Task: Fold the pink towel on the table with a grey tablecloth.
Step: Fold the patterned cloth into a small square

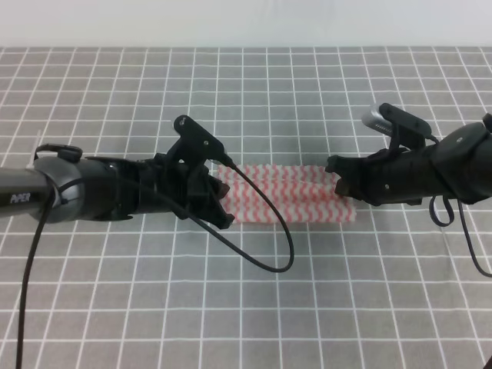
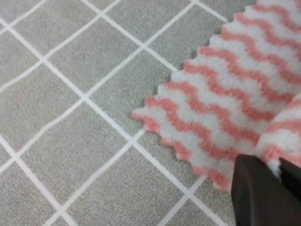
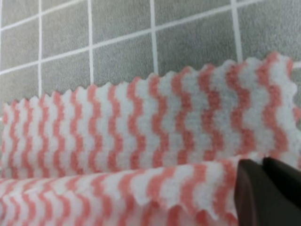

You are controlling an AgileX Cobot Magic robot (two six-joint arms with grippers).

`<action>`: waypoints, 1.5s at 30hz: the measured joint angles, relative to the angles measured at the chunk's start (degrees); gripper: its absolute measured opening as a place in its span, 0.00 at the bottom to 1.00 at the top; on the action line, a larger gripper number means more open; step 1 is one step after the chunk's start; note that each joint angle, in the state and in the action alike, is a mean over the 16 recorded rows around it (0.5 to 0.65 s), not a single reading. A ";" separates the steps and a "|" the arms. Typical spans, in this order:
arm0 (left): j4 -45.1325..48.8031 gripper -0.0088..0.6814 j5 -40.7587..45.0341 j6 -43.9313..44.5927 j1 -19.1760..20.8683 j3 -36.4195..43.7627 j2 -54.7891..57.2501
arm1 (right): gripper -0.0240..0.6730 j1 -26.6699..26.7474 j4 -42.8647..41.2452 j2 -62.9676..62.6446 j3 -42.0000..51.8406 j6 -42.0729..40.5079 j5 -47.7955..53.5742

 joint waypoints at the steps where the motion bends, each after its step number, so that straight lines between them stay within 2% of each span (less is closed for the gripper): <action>1: 0.00 0.01 -0.04 0.10 0.00 -0.06 0.00 | 0.01 0.00 0.01 0.09 -0.05 0.00 0.01; 45: 0.11 0.01 -0.90 -0.59 0.00 -2.79 1.74 | 0.01 0.01 0.39 0.75 -0.44 -1.13 0.44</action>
